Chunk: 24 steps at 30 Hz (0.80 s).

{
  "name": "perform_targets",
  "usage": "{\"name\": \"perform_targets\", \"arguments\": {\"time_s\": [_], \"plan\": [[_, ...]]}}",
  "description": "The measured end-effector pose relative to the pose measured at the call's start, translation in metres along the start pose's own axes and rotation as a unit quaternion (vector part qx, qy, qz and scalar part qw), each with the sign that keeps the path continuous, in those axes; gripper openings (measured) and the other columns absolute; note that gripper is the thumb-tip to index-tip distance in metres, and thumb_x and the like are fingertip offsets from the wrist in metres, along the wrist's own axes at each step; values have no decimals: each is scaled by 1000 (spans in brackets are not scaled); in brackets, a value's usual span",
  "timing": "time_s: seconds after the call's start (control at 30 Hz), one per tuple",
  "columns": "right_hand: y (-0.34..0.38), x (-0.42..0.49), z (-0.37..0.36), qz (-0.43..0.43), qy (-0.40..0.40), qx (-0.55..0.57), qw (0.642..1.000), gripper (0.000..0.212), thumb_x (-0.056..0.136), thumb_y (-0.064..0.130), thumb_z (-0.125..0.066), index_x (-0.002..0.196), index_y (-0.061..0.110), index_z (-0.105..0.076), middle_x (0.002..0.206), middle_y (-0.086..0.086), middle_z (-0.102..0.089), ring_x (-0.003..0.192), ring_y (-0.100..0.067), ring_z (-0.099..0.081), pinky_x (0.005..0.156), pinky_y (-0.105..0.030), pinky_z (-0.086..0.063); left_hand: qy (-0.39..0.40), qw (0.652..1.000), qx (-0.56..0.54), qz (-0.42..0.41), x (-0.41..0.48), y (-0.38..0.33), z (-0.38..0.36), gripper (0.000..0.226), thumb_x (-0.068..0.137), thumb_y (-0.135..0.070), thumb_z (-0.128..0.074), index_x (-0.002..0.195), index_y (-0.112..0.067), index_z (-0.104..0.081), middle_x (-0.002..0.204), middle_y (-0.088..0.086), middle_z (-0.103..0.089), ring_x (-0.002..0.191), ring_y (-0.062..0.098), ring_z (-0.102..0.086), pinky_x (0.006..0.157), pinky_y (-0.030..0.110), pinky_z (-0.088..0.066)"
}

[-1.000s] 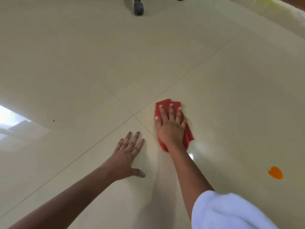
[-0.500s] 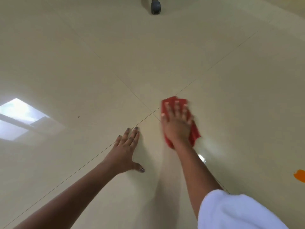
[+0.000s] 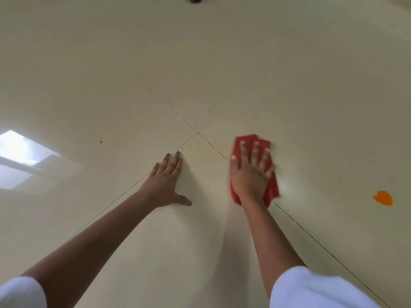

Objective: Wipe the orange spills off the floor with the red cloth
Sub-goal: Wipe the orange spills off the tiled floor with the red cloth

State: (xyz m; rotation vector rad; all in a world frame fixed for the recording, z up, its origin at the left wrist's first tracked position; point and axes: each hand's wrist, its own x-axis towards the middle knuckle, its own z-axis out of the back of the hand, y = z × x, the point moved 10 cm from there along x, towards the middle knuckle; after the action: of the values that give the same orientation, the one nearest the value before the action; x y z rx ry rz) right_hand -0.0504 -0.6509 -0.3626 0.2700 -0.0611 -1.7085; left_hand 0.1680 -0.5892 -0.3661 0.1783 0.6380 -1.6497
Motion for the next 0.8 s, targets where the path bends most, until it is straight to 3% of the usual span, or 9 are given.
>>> {"name": "perform_targets", "arguments": {"time_s": [0.1, 0.2, 0.3, 0.43, 0.53, 0.6, 0.7, 0.73, 0.8], "plan": [[-41, -82, 2, -82, -55, 3, 995, 55, 95, 47, -25, 147, 28, -25, 156, -10, -22, 143, -36, -14, 110, -60, -16, 7, 997, 23, -72, -13, -32, -19, 130, 63, -76, -58, 141, -15, 26, 148, 0, 36, 134, 18, 38, 113, 35, 18], [-4, -133, -16, 19, -23, 1, 1000, 55, 93, 49, -28, 144, 27, -35, 151, -11, -34, 140, -37, -26, 105, -60, -25, 21, 992, 47, -118, -17, -65, -41, 129, 63, -79, -53, 136, -16, 32, 142, 0, 42, 128, 19, 45, 111, 34, 22], [3, -86, -4, 103, -18, -26, 994, 55, 95, 52, -23, 146, 34, -27, 155, -6, -26, 143, -33, -19, 110, -57, -20, -3, 992, 62, -108, -5, -82, -37, 128, 63, -82, -50, 138, -15, 29, 142, 0, 41, 132, 20, 41, 111, 37, 21], [-89, -39, 15, -26, 17, -29, 999, 55, 97, 53, -12, 148, 38, 0, 159, -1, 1, 145, -27, 5, 115, -53, -1, 2, 993, 57, -102, 15, -110, -33, 128, 63, -81, -52, 144, -13, 20, 152, 3, 32, 139, 20, 31, 116, 41, 16], [-160, -86, 25, -160, -14, 8, 987, 56, 97, 52, -17, 148, 37, -1, 160, -2, -1, 145, -27, 2, 114, -54, -6, 26, 989, 61, -134, 21, -147, -40, 126, 64, -79, -53, 145, -15, 20, 154, 4, 29, 139, 21, 31, 117, 43, 14], [-162, -129, 19, -180, -19, 4, 983, 55, 97, 51, -18, 147, 35, -4, 159, -5, -8, 145, -30, -5, 112, -57, -11, 45, 986, 74, -144, 21, -167, -50, 126, 65, -78, -55, 145, -17, 20, 153, 6, 31, 138, 26, 33, 114, 45, 15], [-125, -143, 13, -92, -5, 20, 996, 56, 92, 51, -25, 144, 29, -32, 151, -9, -32, 138, -36, -29, 104, -60, -27, 54, 984, 110, -127, 23, -179, -60, 127, 63, -79, -55, 144, -18, 22, 150, 11, 36, 134, 36, 36, 111, 51, 16], [-116, -131, 15, -51, -10, 7, 999, 56, 93, 52, -24, 144, 31, -32, 151, -8, -33, 139, -35, -28, 104, -59, -27, 55, 984, 123, -121, 25, -180, -59, 128, 63, -79, -55, 144, -18, 22, 149, 12, 36, 134, 37, 36, 112, 51, 16], [-109, -93, 17, 48, 8, -33, 998, 56, 94, 56, -16, 147, 39, -16, 157, -3, -17, 144, -30, -11, 111, -56, -14, 60, 982, 142, -110, 24, -178, -59, 127, 63, -80, -54, 144, -18, 23, 150, 12, 36, 134, 37, 35, 112, 52, 14]]}}
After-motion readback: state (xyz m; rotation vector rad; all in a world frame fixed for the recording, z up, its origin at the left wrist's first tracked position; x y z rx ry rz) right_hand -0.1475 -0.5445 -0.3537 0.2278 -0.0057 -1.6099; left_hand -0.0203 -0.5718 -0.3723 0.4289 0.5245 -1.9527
